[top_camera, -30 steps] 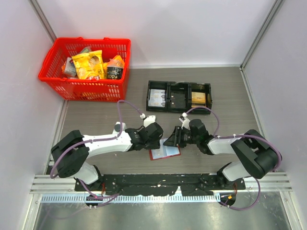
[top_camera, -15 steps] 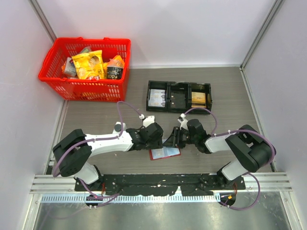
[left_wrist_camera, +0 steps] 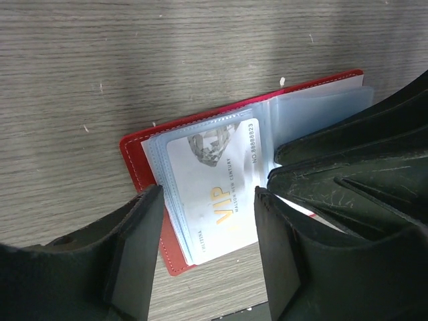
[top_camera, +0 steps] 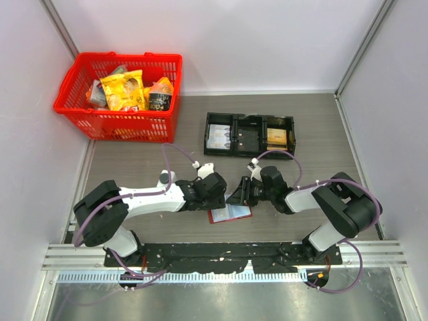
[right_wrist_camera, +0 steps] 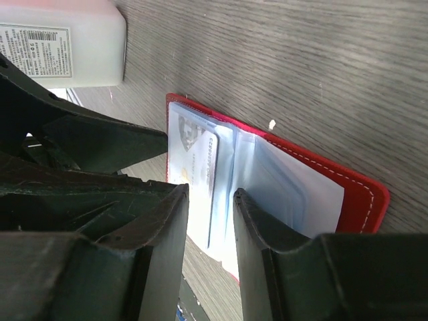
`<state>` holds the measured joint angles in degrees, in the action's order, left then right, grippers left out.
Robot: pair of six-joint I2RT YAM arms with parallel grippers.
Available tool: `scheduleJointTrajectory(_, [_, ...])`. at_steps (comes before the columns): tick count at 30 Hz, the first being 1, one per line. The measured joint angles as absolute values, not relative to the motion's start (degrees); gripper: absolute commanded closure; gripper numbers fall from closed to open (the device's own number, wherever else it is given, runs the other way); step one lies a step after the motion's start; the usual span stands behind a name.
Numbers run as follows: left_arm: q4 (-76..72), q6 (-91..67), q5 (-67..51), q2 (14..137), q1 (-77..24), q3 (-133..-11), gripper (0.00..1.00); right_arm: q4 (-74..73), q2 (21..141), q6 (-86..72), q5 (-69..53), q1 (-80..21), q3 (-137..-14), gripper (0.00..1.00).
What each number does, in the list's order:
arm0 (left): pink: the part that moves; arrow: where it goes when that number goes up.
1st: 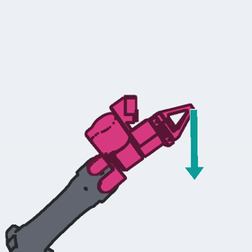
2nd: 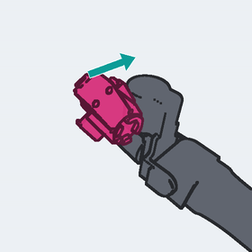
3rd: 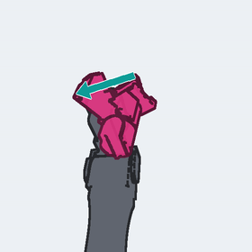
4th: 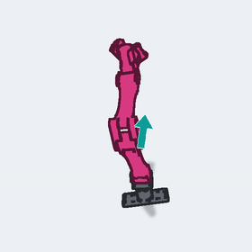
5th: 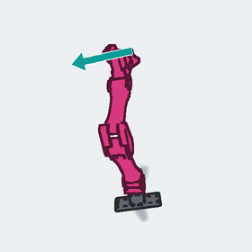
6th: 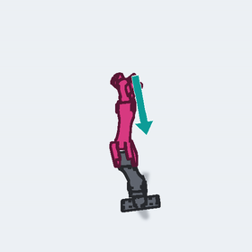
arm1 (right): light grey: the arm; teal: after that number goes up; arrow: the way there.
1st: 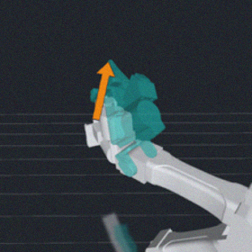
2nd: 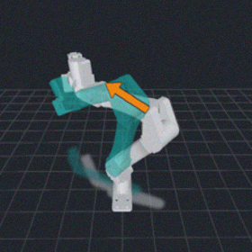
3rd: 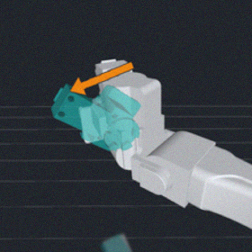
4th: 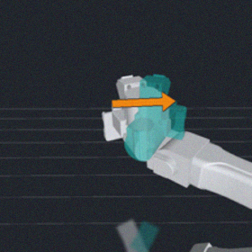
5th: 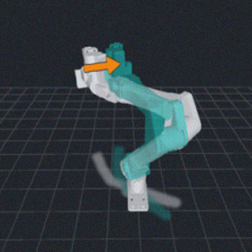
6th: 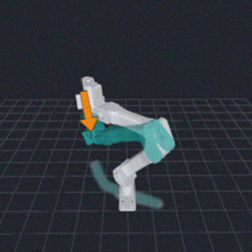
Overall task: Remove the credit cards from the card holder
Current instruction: Remove the credit card from the card holder.
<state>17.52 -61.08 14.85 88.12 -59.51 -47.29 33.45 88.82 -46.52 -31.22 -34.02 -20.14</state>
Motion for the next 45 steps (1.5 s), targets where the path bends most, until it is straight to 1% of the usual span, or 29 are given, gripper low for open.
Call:
scheduleJointTrajectory(3, [17.54, -61.06, 14.79, 88.12, -59.42, -47.29, 0.48, 34.26, 89.34, -46.76, -31.46, -34.02, -20.16, 0.62])
scheduleJointTrajectory(7, [17.15, -61.1, 14.06, 88.12, -59.37, -47.31, 0.5, 35.11, 89.91, -46.94, -31.68, -34.02, -20.21, 0.62])
scheduleJointTrajectory(11, [16.47, -61.17, 13.34, 88.09, -59.29, -47.31, 0.58, 35.29, 90.06, -46.98, -31.79, -34.02, -20.25, 0.62])
scheduleJointTrajectory(13, [16.29, -61.32, 13.04, 87.85, -59.24, -47.31, 0.59, 35.31, 90.06, -46.98, -31.79, -34.02, -20.25, 0.62])
scheduleJointTrajectory(16, [15.88, -61.67, 12.78, 86.89, -59.22, -47.22, 0.61, 35.42, 90.13, -47.09, -31.79, -34.02, -20.25, 0.62])
scheduleJointTrajectory(24, [8.36, -64.58, 10.85, 83.0, -59.24, -45.91, 0.62, 38.37, 91.72, -48.56, -32.36, -34.02, -20.1, 0.62])
scheduleJointTrajectory(28, [7.99, -64.62, 11.05, 83.0, -59.24, -45.65, 0.56, 39.48, 91.9, -49.28, -32.34, -34.02, -19.62, 0.62])
scheduleJointTrajectory(30, [8.49, -64.58, 11.66, 82.98, -59.24, -45.43, 0.51, 39.51, 91.92, -49.45, -32.34, -34.02, -19.59, 0.62])
scheduleJointTrajectory(40, [11.64, -64.47, 14.48, 83.31, -58.78, -43.7, 0.47, 40.01, 92.29, -49.71, -32.36, -34.02, -19.59, 0.63])
scheduleJointTrajectory(45, [11.64, -64.25, 14.5, 85.38, -58.74, -43.7, 0.4, 40.03, 92.29, -49.71, -32.38, -34.02, -19.59, 0.63])
